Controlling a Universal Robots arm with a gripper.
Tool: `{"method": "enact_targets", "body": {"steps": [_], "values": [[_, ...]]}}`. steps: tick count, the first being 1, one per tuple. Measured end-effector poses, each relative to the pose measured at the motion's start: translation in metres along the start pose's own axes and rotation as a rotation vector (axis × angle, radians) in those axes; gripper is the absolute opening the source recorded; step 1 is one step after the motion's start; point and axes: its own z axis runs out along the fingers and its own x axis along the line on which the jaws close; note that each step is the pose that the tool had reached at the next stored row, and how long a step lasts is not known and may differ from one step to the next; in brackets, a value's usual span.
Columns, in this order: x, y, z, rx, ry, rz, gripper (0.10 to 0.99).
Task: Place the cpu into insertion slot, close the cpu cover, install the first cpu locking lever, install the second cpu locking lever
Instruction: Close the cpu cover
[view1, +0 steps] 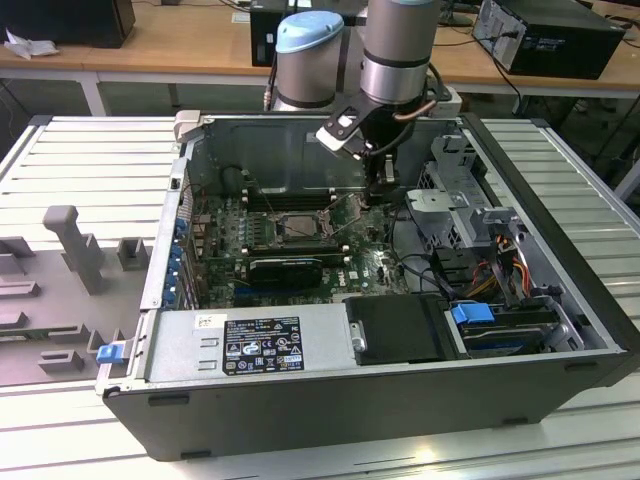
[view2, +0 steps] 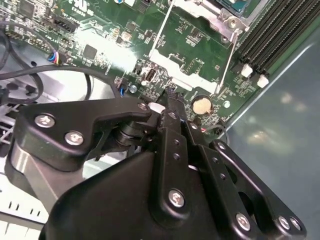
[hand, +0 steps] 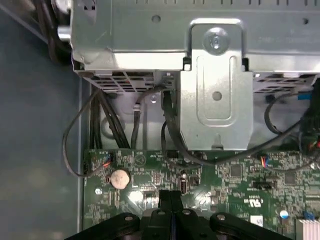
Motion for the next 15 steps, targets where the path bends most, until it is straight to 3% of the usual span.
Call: {"method": "enact_targets", "body": {"steps": [2, 7, 15], "values": [[0.0002, -0.001, 0.0032, 0.0, 0.0, 0.0, 0.106], [0.0002, -0.0099, 0.0032, 0.003, 0.0004, 0.0, 0.106], [0.0002, -0.0164, 0.003, 0.003, 0.0006, 0.0, 0.106]]}}
